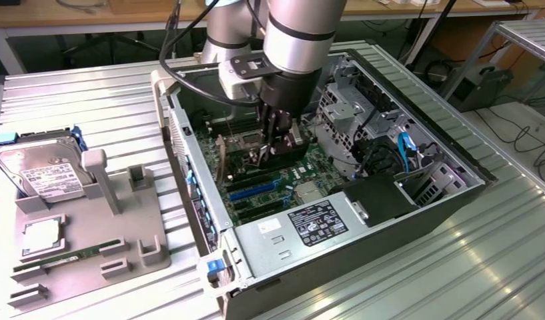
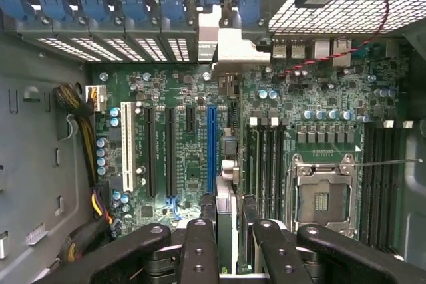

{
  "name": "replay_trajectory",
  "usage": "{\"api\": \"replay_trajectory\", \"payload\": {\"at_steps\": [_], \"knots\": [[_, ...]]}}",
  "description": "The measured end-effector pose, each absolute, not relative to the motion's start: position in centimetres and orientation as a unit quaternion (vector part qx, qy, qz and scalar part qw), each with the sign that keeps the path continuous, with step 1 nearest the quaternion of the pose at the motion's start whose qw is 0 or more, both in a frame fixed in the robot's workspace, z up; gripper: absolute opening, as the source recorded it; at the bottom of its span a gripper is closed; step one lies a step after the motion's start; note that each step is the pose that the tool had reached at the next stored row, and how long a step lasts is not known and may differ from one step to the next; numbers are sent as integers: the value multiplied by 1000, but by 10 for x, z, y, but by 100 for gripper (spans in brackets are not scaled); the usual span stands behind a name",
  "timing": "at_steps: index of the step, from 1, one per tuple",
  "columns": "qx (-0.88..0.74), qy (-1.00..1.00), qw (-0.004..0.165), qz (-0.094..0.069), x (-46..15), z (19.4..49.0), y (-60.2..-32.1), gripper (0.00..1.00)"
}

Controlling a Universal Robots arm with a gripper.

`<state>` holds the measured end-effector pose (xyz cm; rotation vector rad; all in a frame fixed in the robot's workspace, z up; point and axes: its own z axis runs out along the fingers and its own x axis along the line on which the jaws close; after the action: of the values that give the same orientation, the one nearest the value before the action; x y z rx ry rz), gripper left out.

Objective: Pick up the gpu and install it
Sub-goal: 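Insert the gpu into the slot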

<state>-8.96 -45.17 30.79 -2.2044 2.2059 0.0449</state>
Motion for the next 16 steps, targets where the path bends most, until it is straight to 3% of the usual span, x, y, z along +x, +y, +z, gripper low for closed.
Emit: {"api": "replay_trajectory", "payload": {"at_steps": [16], "knots": [[-706, 708, 9, 12, -101, 294, -458, 26]]}}
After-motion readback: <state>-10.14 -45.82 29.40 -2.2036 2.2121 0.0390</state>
